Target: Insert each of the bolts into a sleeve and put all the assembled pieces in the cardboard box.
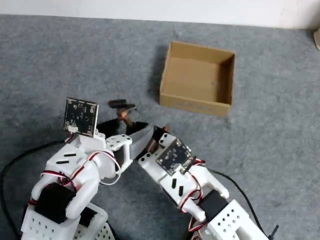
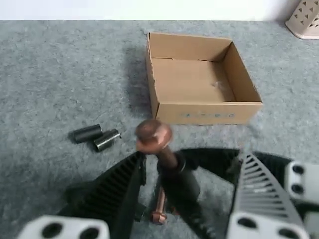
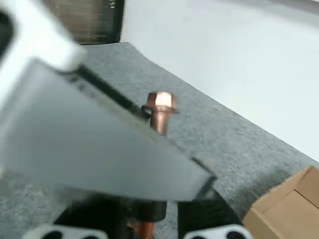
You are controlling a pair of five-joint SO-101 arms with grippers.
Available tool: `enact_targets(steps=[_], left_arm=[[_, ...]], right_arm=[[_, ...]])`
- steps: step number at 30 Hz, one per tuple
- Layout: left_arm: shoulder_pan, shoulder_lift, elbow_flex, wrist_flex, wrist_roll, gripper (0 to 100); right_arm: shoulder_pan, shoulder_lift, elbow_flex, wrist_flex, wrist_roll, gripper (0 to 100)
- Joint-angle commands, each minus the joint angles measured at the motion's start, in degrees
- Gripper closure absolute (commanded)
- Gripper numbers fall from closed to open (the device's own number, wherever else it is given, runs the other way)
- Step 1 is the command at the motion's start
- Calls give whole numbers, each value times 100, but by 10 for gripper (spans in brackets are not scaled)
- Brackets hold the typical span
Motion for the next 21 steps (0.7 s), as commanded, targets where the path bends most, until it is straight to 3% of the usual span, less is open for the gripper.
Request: enact_targets(steps=[1, 10, 21], left_arm=[[207, -48, -31, 35, -105, 720], [233, -48, 602, 35, -457, 720], [198, -48, -532, 35, -431, 723]], right_arm=[[233, -92, -171, -163, 53, 993], [312, -92, -171, -171, 53, 993], [444, -84, -163, -180, 53, 993]])
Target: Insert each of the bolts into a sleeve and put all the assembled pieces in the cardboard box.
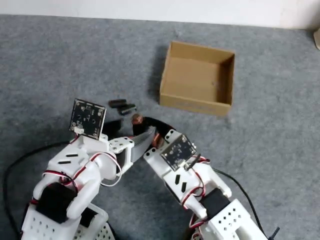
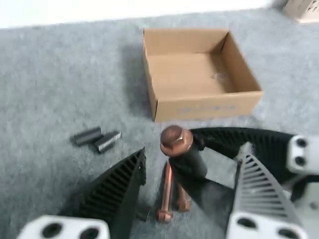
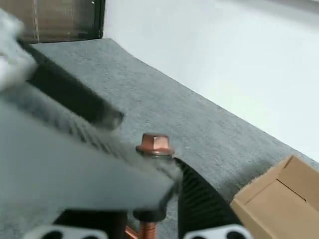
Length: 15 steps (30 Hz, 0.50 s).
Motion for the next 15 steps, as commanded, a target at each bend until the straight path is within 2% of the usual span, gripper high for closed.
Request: enact_targets(steps=[1, 11, 15], left_arm=[[66, -57, -549, 18, -62, 723], [40, -66, -1042, 18, -62, 723], [-664, -66, -1024, 44, -97, 723]], right_arm=[[84, -84, -171, -189, 35, 993], [92, -75, -154, -189, 35, 993], [92, -75, -136, -189, 35, 993]])
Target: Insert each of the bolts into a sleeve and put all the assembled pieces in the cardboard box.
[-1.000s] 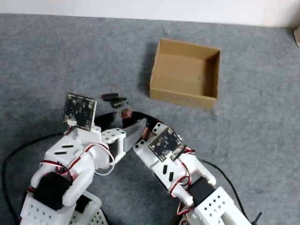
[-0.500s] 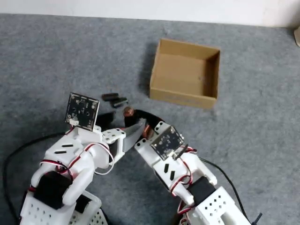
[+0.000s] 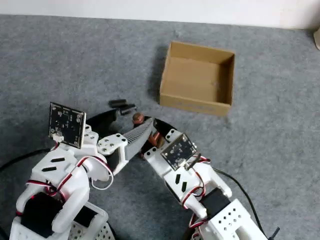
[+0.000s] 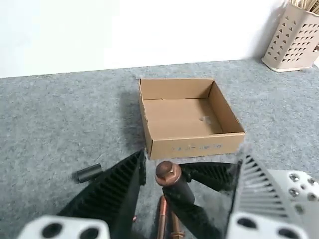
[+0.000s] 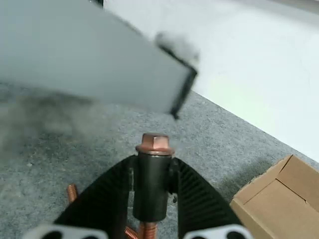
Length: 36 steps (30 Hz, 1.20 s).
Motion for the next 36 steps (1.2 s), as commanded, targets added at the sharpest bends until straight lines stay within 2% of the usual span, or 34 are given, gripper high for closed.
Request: enact_targets(steps=[1, 4, 6, 9, 12, 17, 22, 25, 27, 31, 36], left_arm=[[-884, -4, -242, 26, -105, 723], [-1974, 48, -171, 0, -88, 723], [-2211, 48, 40, -88, -70, 723], [-2264, 57, 690, -527, -97, 723], [-2290, 66, 1525, -1336, -123, 723], [-2290, 66, 2536, -2444, -721, 723], [-2255, 75, 3134, -3138, -730, 729], [-2264, 75, 3301, -3402, -747, 782], [-2281, 75, 3336, -3429, -747, 801], [-2290, 75, 3495, -3534, -747, 778], [-2299, 75, 3969, -4281, -914, 779]], right_arm=[[110, -75, -136, -189, 35, 993], [295, -75, -136, -171, 35, 993], [462, -57, -136, -171, 35, 993], [699, -40, -136, -145, 35, 993], [954, -31, -136, -136, -53, 994], [1490, -22, -435, 532, -176, 994], [1903, -13, -927, 787, -176, 994], [2132, 119, -971, 796, -167, 994], [2334, 514, -1024, 769, -158, 994], [2615, 1903, -1965, 796, -158, 994], [2905, 3899, -3371, 787, -158, 994]])
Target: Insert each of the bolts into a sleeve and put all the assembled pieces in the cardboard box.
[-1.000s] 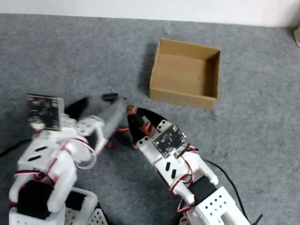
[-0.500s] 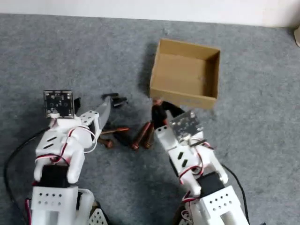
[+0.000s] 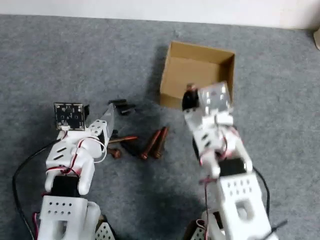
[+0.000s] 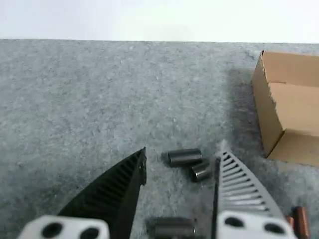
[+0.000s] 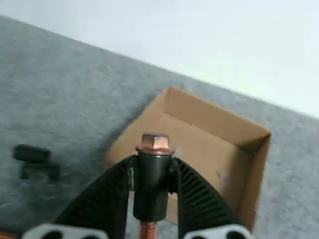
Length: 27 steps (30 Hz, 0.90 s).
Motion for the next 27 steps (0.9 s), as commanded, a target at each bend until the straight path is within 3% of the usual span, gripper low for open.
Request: enact_targets(steps=[1, 11, 17, 23, 27], left_arm=[[-66, -22, 127, -501, -229, 779], [-374, 251, 163, -826, -246, 776], [-400, 2193, -593, -1327, -246, 776], [-418, 4400, -1851, -1319, -237, 776], [-541, 4848, -2202, -1231, -70, 776]], right_arm=[[198, 1393, -1341, -31, -44, 994], [576, 4646, -4207, 48, -35, 994], [787, 6211, -5938, 787, -44, 994], [963, 7521, -7292, 1288, -53, 994], [971, 8277, -7987, 1622, -53, 993]])
